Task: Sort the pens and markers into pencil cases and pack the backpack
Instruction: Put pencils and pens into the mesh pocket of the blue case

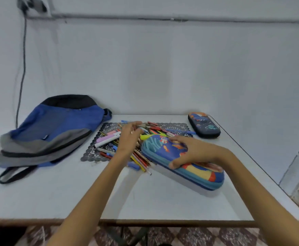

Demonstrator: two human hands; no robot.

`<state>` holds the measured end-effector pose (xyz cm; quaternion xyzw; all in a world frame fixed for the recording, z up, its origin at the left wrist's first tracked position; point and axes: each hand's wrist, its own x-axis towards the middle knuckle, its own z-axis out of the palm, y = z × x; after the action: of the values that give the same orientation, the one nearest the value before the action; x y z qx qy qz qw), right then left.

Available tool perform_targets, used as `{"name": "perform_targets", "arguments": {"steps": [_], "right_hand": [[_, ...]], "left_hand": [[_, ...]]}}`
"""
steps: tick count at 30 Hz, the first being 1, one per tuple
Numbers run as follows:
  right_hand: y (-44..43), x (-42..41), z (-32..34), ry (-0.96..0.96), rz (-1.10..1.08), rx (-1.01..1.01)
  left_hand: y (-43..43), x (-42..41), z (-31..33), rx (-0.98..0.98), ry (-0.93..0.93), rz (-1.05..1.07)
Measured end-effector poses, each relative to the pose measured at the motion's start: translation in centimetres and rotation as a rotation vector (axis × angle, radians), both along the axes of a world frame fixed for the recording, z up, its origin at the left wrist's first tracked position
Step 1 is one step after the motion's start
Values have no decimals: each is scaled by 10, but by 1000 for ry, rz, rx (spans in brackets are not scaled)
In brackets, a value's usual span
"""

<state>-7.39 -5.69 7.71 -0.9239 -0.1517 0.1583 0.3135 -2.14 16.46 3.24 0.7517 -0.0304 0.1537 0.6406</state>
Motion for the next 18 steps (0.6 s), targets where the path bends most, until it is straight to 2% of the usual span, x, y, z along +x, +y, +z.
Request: {"name": "perform_targets", "arguments": {"steps": [3,7,11,14,18], "right_hand": [[35,-14,-7,10,204,-75],[67,-18,-29,-9,390,-171],[74,-8,-46,-96,459,-221],[77,1,-49,-154,447,-223],[79,15,-51,-172,425,-200]], "left_hand": [[45,-5,5,-5,-21,114],[84,-14,-8,73,62,227],[89,-18,-25,143,129,165],[80,-22,-39,216,125,35],[63,-26,-47,418,84,-132]]}}
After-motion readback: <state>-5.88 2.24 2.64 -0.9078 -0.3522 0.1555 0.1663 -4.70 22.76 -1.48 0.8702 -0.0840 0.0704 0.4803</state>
